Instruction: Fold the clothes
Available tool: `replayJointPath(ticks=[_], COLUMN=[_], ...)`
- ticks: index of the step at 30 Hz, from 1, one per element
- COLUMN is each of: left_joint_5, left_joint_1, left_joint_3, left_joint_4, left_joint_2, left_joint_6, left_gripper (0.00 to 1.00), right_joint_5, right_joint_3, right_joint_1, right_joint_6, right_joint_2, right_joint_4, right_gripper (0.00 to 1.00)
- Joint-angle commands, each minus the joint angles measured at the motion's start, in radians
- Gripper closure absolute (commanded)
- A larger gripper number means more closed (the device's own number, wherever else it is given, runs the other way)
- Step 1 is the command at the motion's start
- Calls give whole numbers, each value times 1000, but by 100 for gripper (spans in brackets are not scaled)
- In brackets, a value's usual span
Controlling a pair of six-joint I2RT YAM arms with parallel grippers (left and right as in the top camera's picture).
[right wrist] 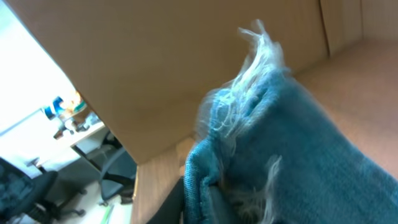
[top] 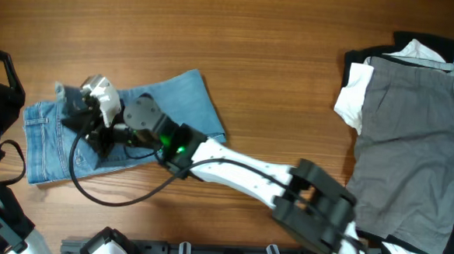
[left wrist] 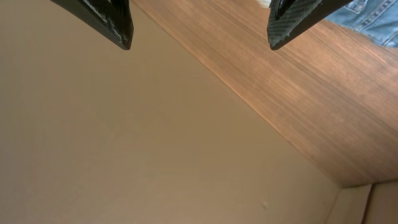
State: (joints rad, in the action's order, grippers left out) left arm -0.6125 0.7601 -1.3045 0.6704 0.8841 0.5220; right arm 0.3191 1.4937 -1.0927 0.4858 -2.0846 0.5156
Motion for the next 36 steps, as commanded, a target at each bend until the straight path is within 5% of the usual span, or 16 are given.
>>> replayJointPath(ticks=[1, 6, 11, 18, 23, 26, 32, 36], left_joint_5=[-31, -31, -31, -62, -67, -50, 93, 165], left_joint_1=[-5, -5, -5, -6, -6, -6, -6, -6], left_joint_3=[-18, -18, -18, -18, -18, -18, -18, -18], left_joint_4=[0, 1, 26, 128, 203, 232, 407, 512], left_joint_2=[-5, -5, -5, -1, 0, 8, 72, 166], left_joint_6=[11, 10, 6, -108, -153, -152, -194, -231], left_gripper=[31, 30, 29, 27, 26, 0, 0, 0], right_joint_5=[-50, 47, 51, 33, 121, 138, 230, 240], right_joint_3=[6, 6, 6, -1, -32, -35, -37, -44], right_joint_1=[13, 97, 241, 517, 609, 614, 609, 577], right_joint_6=[87, -59, -262, -327, -367, -388, -421, -468], right_joint_2=[-53, -2, 142, 209, 169, 126, 57, 17], right_joint_4=[-17, -208, -657, -1127, -1211, -1232, -1252, -1241], right_gripper=[7, 0, 0, 2, 11, 14, 19, 6])
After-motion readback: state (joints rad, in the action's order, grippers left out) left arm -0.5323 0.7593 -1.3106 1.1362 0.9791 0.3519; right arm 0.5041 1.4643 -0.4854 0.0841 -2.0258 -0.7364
